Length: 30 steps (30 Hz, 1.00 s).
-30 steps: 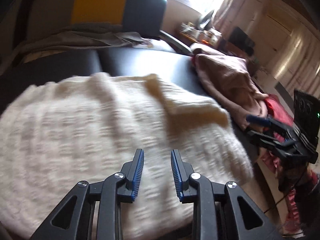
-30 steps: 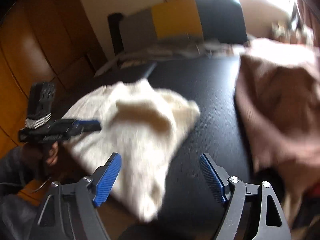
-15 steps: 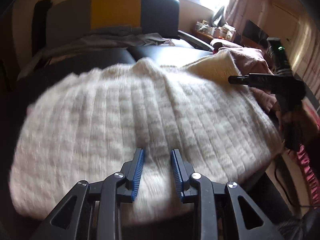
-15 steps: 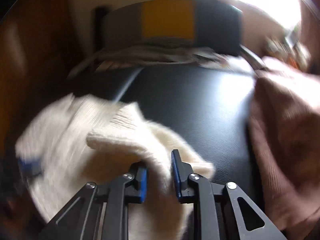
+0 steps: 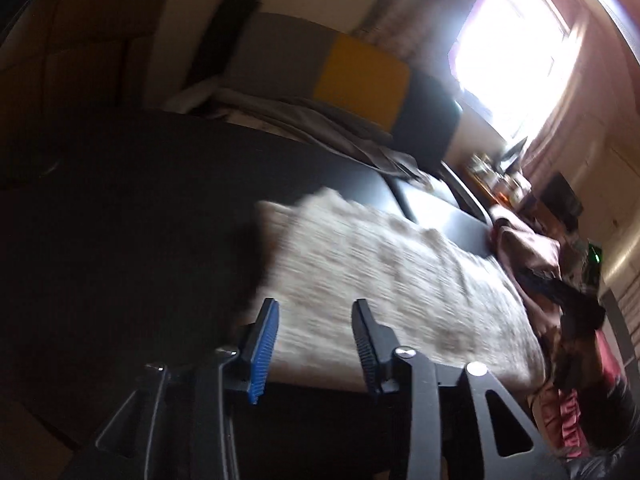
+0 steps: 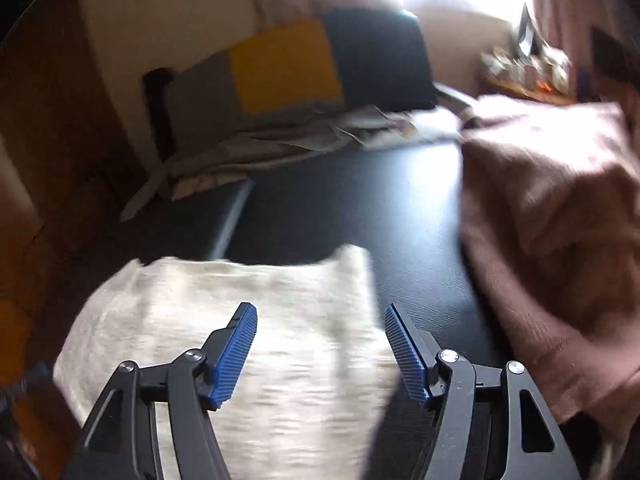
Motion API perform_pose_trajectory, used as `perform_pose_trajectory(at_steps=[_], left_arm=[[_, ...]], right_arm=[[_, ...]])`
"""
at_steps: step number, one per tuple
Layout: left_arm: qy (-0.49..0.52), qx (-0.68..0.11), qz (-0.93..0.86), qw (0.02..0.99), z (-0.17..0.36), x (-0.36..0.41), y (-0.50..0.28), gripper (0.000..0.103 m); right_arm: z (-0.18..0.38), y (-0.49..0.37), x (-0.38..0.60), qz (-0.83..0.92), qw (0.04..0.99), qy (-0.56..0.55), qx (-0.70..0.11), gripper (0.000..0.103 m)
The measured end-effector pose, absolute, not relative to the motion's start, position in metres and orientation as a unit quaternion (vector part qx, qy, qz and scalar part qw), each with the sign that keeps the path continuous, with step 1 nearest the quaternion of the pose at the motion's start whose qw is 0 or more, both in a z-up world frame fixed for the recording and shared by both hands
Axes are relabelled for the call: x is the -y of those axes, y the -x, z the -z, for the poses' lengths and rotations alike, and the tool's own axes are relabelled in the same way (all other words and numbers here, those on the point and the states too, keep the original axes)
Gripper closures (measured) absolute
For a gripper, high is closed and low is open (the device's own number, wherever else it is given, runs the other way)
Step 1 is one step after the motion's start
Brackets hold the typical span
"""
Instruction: Fold clothes
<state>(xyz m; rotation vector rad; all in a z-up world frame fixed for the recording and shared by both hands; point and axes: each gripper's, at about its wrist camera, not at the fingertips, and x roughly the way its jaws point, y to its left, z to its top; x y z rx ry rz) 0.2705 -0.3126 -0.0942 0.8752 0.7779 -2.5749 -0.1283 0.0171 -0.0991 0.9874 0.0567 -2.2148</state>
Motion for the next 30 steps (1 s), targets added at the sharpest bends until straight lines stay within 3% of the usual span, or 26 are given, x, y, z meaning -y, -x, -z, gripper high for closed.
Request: perform_pose_trajectory(at_steps=[2,6,11,14,15,21,26,30], left_arm=[[-0.316,-0.277,0.897,0.135,0.1,0.329,-0.27,0.057],[-0.346,-0.301,0.885,0.077,0.119,0.341,-0.253,0.044],[-0.371,-0.334,0.866,0.018,0.139,0.352,-0.225,0.046],[-0.378,-0.348,0.858,-0.008,0.144,0.354,-0.21,0.078],[-0.379,-0.353,0.855,-0.005,0.143,0.355,-0.209,0.097],[-0.358,-0.366,0.859,-0.005,0.121,0.35,-0.244,0.098],[-0.409,-0.382,0.828,0.019,0.165,0.34,-0.262,0.098],[-0.392,-0.385,0.834,0.042,0.162,0.335,-0.268,0.098]], right_arm=[[0.096,0.111,-0.005,0.844,0.377,-0.379,-0.033,0.025],[0.106,0.084,0.022,0.816,0.417,-0.394,-0.065,0.025],[0.121,0.073,0.037,0.801,0.428,-0.409,-0.087,0.024],[0.124,0.078,0.037,0.802,0.423,-0.413,-0.089,0.019],[0.126,0.08,0.038,0.802,0.42,-0.415,-0.09,0.019],[0.138,0.085,0.042,0.803,0.413,-0.419,-0.094,0.014],[0.151,0.071,0.044,0.808,0.429,-0.384,-0.124,0.0],[0.152,0.066,0.049,0.807,0.434,-0.374,-0.144,0.0]])
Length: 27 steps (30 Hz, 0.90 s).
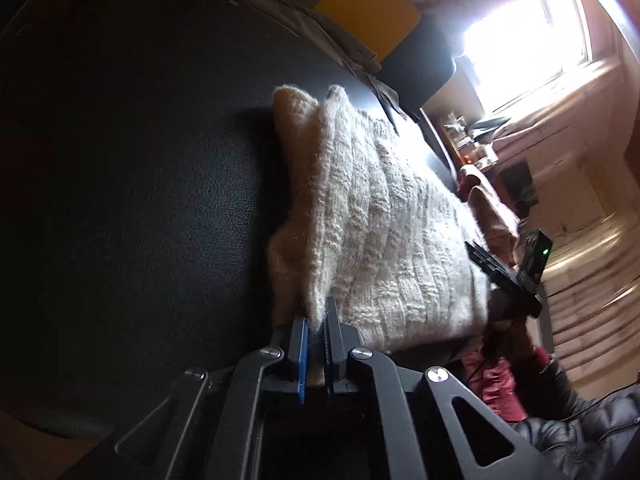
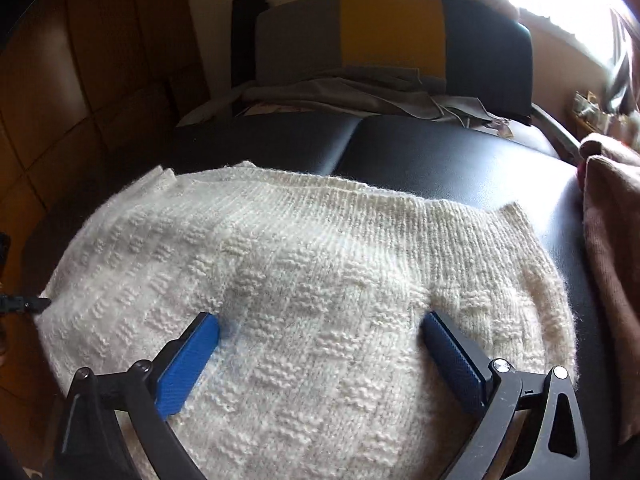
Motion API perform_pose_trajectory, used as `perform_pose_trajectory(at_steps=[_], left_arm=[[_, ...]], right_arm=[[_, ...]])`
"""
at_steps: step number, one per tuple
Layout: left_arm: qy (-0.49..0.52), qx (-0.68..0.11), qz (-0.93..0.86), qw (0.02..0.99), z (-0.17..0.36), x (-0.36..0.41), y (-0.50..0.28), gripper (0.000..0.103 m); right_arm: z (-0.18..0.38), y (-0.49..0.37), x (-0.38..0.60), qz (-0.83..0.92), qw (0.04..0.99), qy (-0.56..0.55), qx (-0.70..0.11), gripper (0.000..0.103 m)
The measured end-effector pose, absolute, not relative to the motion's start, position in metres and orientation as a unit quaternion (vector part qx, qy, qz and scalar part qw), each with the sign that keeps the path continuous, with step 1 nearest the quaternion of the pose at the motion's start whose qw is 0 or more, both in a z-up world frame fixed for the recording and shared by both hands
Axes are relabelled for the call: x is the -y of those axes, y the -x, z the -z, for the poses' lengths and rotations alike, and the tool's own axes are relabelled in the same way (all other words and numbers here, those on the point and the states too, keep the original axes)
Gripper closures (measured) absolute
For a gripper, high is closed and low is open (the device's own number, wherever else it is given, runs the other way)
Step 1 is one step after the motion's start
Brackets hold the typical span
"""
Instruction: Fold clothes
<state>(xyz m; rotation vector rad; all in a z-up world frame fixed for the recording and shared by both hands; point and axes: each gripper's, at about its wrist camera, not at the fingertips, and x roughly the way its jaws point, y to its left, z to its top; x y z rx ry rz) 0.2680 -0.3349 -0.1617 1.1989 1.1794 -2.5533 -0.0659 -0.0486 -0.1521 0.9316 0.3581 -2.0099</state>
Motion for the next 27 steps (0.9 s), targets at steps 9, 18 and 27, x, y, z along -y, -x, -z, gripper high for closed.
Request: perform_pose_trajectory(at_steps=[9,18,27], left_arm=[[-0.34,-0.27,0.897,0.088,0.092,0.314,-0.218,0.084],[-0.385,-0.156,0.909,0.035,0.093,0.29,-0.073,0.082],[-0.363,-0.241,0.889,0.138,0.16,0.328,-0.093,0.084]], right_arm=[[0.154,0.069,0.047,0.809,0.439,-0.364,-0.143,0.0],[0.125,0.07,0.053,0.807,0.445,-0.366,-0.134,0.0],[0.151,0.121,0.046,0.818,0.395,-0.402,-0.117,0.0]])
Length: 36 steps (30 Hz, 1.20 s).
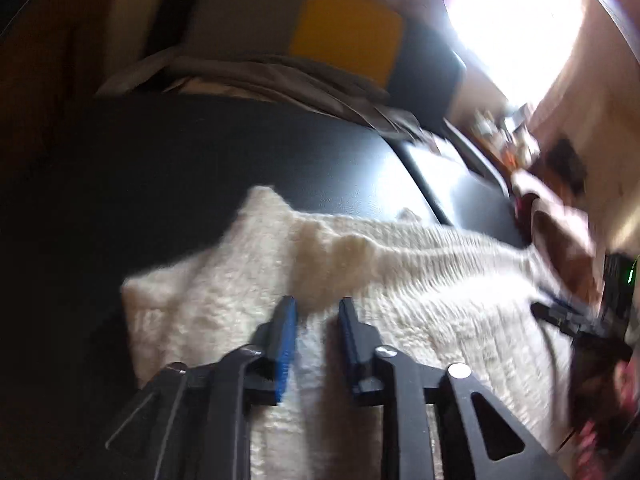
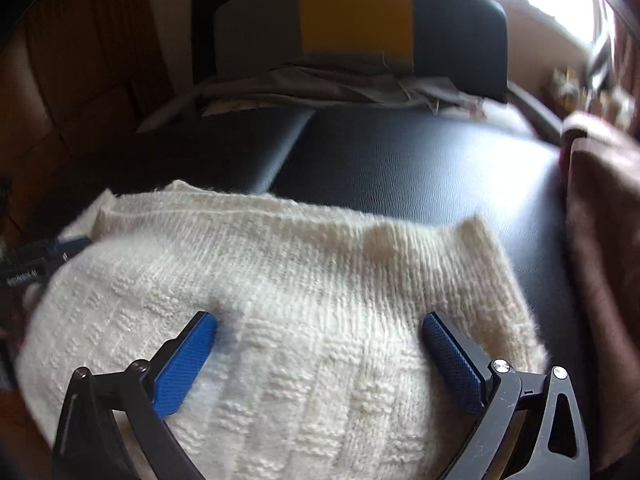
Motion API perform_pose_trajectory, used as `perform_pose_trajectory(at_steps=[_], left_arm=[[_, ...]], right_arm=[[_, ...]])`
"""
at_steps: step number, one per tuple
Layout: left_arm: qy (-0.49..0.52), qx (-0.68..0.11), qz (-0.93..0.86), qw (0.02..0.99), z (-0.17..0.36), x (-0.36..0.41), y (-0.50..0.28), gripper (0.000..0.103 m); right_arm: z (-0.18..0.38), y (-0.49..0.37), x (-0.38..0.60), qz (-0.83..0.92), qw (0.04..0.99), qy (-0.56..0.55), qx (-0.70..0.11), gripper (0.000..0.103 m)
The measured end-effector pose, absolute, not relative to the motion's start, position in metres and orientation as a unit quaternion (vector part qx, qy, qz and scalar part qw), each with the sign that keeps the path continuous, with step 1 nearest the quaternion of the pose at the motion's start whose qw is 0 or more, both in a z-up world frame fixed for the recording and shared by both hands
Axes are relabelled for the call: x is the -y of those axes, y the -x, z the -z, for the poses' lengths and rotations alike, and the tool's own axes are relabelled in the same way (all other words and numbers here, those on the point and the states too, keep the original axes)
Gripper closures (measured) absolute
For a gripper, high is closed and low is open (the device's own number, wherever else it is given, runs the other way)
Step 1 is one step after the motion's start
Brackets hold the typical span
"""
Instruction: Fold clothes
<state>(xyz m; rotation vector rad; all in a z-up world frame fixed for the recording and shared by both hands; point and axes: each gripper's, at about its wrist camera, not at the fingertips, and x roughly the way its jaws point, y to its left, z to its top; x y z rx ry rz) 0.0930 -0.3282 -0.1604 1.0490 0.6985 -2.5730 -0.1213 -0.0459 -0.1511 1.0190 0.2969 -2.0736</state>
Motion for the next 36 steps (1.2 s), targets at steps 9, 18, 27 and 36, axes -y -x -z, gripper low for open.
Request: perform_pose_trajectory(at_steps=[9,18,27,36], left_arm=[[-0.347,-0.267,0.886,0.153,0.159,0.322,-0.109,0.084],[-0.309,-0.377,0.86,0.147,0.148,0.353,-0.222,0.066],[-0.341,-0.357,0.852,0.174,0.163,0.366,-0.249,0.06],[-0.373,-0.341,0.856,0.113,0.159,0.365,-0.213,0.054]], right_arm=[[0.159,0.129,0.048,0.81,0.409,-0.406,-0.107,0.0],[0.159,0.135,0.046,0.808,0.418,-0.404,-0.096,0.0],[0.158,0.131,0.048,0.809,0.415,-0.403,-0.1,0.0],[0.158,0.129,0.05,0.811,0.411,-0.403,-0.108,0.0]])
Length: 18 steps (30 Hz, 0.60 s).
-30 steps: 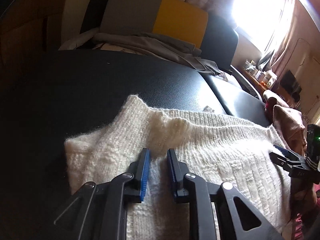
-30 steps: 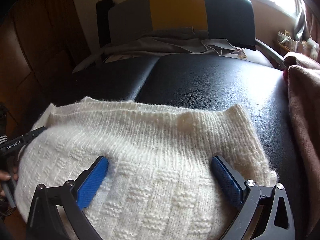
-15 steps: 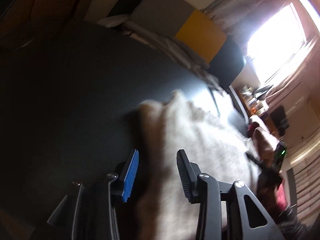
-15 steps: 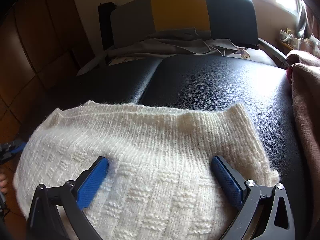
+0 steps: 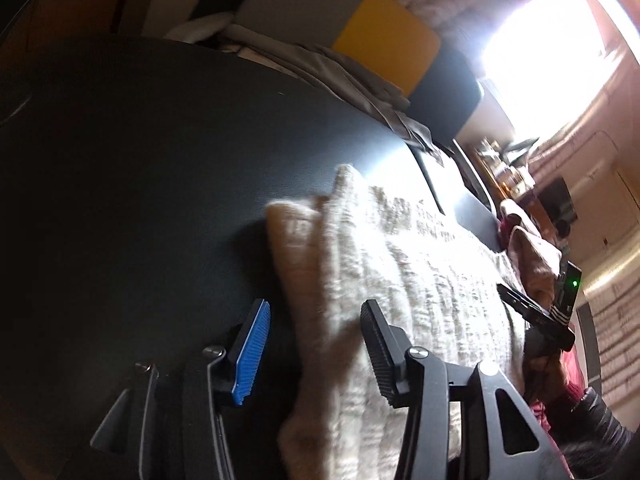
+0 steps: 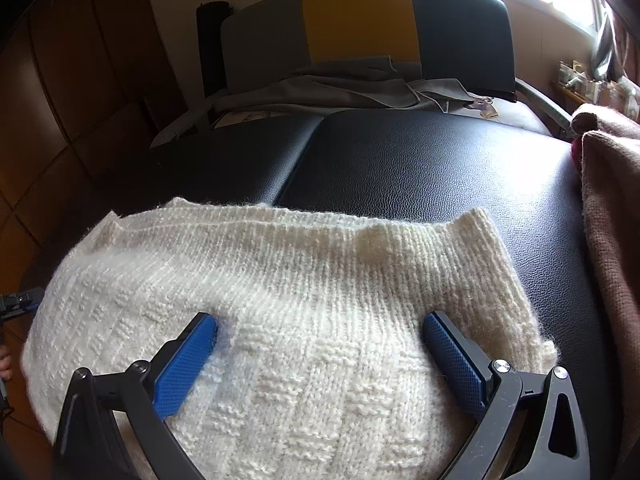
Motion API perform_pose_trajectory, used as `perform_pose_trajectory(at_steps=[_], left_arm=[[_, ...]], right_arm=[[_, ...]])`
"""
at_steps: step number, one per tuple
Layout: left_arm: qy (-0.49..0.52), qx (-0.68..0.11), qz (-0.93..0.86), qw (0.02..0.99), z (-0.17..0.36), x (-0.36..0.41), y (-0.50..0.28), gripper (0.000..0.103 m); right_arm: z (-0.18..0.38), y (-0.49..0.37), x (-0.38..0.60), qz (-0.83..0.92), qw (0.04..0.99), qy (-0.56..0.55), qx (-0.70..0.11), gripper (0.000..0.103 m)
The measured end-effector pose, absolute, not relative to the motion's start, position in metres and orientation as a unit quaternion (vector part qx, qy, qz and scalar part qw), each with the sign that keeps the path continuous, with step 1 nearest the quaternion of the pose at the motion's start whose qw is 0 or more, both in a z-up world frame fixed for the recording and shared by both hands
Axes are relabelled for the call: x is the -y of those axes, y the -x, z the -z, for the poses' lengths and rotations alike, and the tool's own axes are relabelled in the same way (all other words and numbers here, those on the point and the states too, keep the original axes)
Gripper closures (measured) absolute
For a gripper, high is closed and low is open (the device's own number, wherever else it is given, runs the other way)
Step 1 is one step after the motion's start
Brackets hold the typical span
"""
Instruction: Fold clothes
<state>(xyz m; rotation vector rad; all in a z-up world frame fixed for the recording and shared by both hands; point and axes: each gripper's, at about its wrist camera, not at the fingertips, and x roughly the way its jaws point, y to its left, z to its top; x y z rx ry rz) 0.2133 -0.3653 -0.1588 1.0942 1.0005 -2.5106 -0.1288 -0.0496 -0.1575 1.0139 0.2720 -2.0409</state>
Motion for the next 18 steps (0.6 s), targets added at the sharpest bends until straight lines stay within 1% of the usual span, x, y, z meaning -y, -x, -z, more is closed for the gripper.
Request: perform_pose_trajectory(at_steps=[5,7,10,14,15,17,18], left_arm=[[-0.391,-0.34,0.85,0.096,0.166,0.365,-0.199,0.052],[-0.387,-0.351,0.848,0.085,0.17,0.37,-0.196,0.048],[-0.38,-0.374,0.843,0.068,0.175,0.377,-0.193,0.043],[-0.369,-0.422,0.827,0.044,0.18,0.386,-0.187,0.042],[-0.37,-0.425,0.825,0.041,0.181,0.388,-0.187,0.043],[-0.377,-0.414,0.827,0.045,0.181,0.387,-0.184,0.055],[-0.381,-0.404,0.83,0.049,0.18,0.385,-0.183,0.063]], right_arm=[[0.158,0.127,0.051,0.812,0.408,-0.402,-0.114,0.0],[0.158,0.127,0.051,0.812,0.407,-0.402,-0.113,0.0],[0.157,0.126,0.051,0.812,0.407,-0.402,-0.114,0.0],[0.157,0.125,0.051,0.813,0.406,-0.402,-0.113,0.0],[0.156,0.125,0.051,0.813,0.406,-0.401,-0.113,0.0],[0.156,0.125,0.05,0.813,0.407,-0.401,-0.11,0.0],[0.156,0.124,0.05,0.813,0.408,-0.401,-0.109,0.0]])
